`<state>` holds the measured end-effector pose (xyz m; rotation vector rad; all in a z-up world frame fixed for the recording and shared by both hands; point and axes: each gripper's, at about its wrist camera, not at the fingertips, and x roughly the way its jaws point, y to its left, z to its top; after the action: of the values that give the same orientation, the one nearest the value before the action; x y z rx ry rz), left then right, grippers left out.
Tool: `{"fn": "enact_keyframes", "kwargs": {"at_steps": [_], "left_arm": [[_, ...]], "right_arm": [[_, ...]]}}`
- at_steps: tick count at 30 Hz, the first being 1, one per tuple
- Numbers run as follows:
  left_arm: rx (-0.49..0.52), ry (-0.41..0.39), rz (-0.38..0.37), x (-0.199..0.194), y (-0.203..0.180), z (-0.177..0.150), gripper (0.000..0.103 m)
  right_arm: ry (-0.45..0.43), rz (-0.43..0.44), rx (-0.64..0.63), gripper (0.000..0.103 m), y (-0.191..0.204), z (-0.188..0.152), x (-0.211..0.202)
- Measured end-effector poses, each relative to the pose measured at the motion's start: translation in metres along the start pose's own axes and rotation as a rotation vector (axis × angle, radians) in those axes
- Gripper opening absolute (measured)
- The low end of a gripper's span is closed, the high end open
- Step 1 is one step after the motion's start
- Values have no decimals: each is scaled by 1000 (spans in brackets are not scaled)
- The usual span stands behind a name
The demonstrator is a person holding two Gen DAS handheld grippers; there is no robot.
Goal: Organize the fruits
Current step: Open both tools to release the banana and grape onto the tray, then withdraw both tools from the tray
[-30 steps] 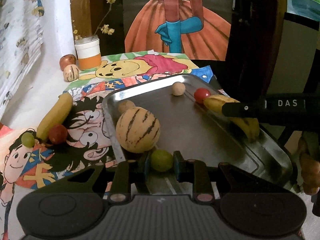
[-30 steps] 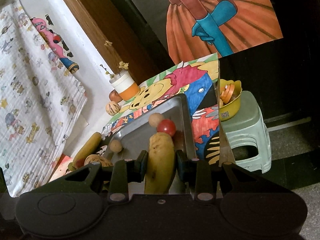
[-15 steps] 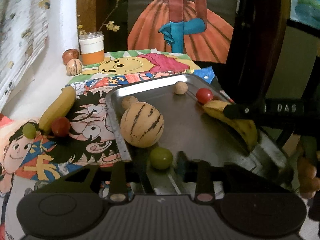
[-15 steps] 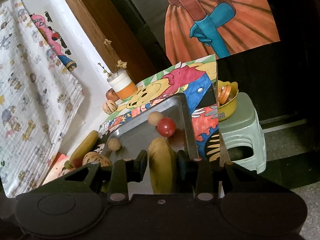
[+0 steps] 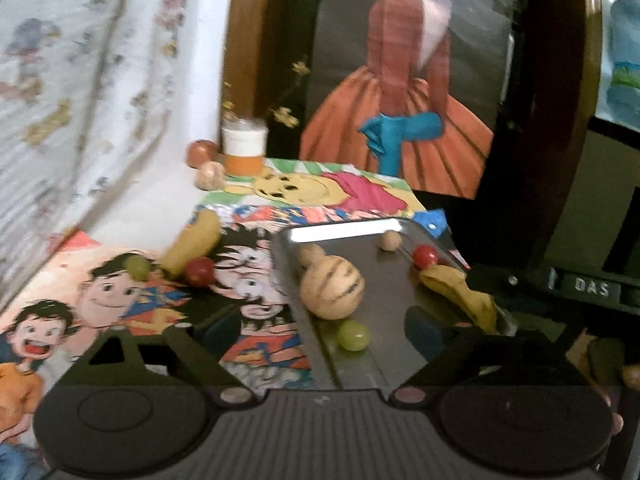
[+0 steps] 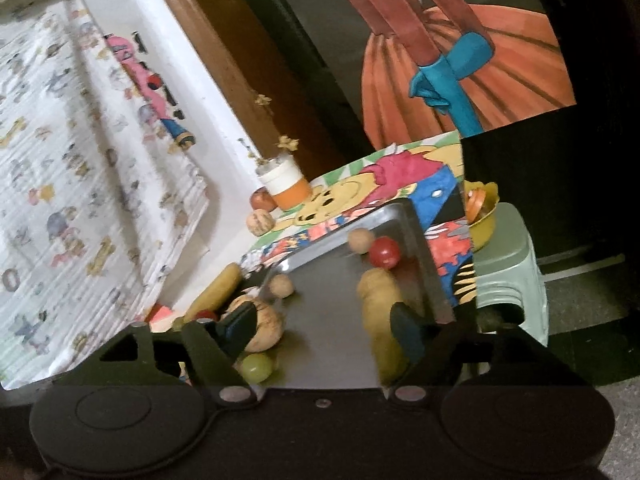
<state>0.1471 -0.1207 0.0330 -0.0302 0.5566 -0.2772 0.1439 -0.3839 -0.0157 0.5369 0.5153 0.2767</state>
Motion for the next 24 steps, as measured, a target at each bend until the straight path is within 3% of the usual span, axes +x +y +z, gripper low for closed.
{"fn": "enact_keyframes", "kwargs": {"at_steps": [3, 8, 13, 24], "left_arm": [[-26, -32, 34, -16, 9, -2, 102], [-56, -36, 70, -37, 22, -9, 103], [-49, -32, 134, -57, 31, -20, 103], [-96, 31, 169, -92, 56, -52, 103]], "right_arm": [[2, 9, -24, 91, 13, -5, -9], [13, 7, -71, 102, 37, -14, -24], [30, -21, -96, 102, 55, -25, -39], [118, -93, -180, 102, 93, -62, -60]]}}
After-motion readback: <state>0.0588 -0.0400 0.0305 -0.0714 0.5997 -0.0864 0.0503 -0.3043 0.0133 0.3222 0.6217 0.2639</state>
